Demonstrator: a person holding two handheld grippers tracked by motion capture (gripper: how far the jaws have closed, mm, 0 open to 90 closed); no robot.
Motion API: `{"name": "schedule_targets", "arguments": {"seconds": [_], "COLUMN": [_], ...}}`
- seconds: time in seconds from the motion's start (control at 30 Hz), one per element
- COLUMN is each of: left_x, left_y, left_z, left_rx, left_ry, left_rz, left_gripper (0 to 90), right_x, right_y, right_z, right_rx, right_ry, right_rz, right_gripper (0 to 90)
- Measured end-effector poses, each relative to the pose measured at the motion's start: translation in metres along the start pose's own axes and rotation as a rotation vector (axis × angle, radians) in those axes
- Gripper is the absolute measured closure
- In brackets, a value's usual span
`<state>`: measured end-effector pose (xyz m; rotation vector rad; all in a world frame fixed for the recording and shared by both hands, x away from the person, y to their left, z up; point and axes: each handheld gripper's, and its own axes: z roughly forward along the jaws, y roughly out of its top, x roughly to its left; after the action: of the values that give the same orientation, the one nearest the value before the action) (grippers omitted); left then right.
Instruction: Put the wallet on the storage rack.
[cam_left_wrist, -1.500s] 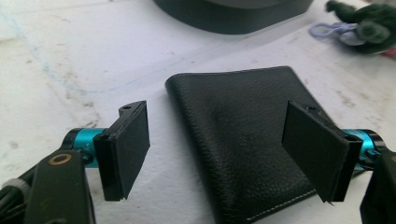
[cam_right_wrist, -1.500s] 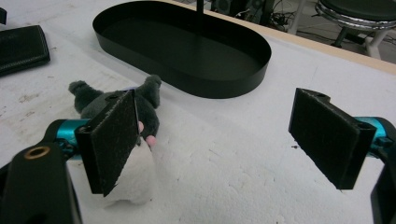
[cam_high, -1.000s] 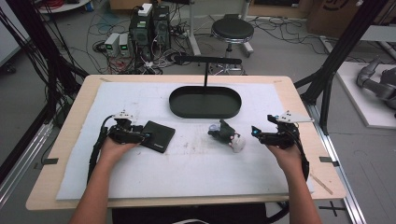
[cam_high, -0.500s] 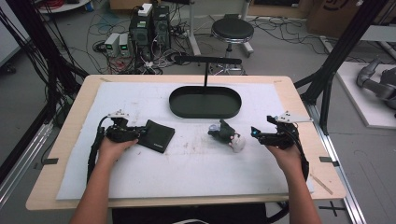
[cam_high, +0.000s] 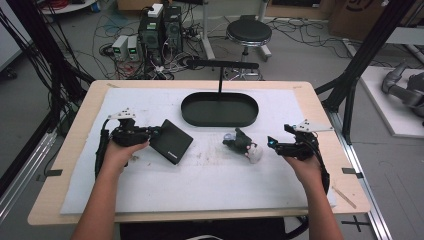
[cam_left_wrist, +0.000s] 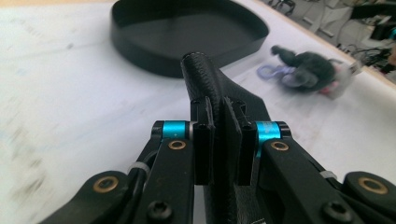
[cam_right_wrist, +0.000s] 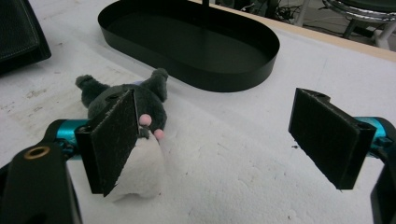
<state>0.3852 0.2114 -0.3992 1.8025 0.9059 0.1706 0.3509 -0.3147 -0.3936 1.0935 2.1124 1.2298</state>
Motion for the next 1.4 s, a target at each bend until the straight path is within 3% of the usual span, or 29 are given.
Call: {"name": "schedule_targets", "arguments": {"seconds": [0.23, 0.37, 0.5, 0.63, 1.13, 1.4], "left_x": [-0.019, -0.02, -0.017, -0.015, -0.001, 0.019], "left_y": [0.039, 0.052, 0.066, 0.078, 0.107, 0.1], "left_z": [0.027, 0.035, 0.043, 0.055, 0.11, 0.148], "left_rx": [-0.013, -0.034, -0.078, -0.079, -0.114, -0.1], "left_ry": [-0.038, -0.046, -0.052, -0.038, -0.017, 0.013], "left_rz": [0.034, 0.019, -0.023, -0.026, -0.079, -0.115], "left_gripper": [82.6, 82.6, 82.7, 82.7, 82.7, 82.6], "right_x": [-0.002, -0.003, -0.004, -0.005, -0.007, -0.009], "right_y": [0.0, 0.0, 0.0, -0.001, -0.002, -0.004], "right_z": [-0.001, -0.002, -0.002, -0.001, -0.001, 0.0], "right_rx": [-0.011, -0.017, -0.023, -0.021, -0.018, -0.008], "right_ry": [0.003, 0.006, 0.005, 0.008, 0.007, 0.004], "right_rz": [0.011, 0.017, 0.016, 0.019, 0.028, 0.035], "right_gripper": [16.5, 16.5, 16.5, 16.5, 16.5, 16.5]}}
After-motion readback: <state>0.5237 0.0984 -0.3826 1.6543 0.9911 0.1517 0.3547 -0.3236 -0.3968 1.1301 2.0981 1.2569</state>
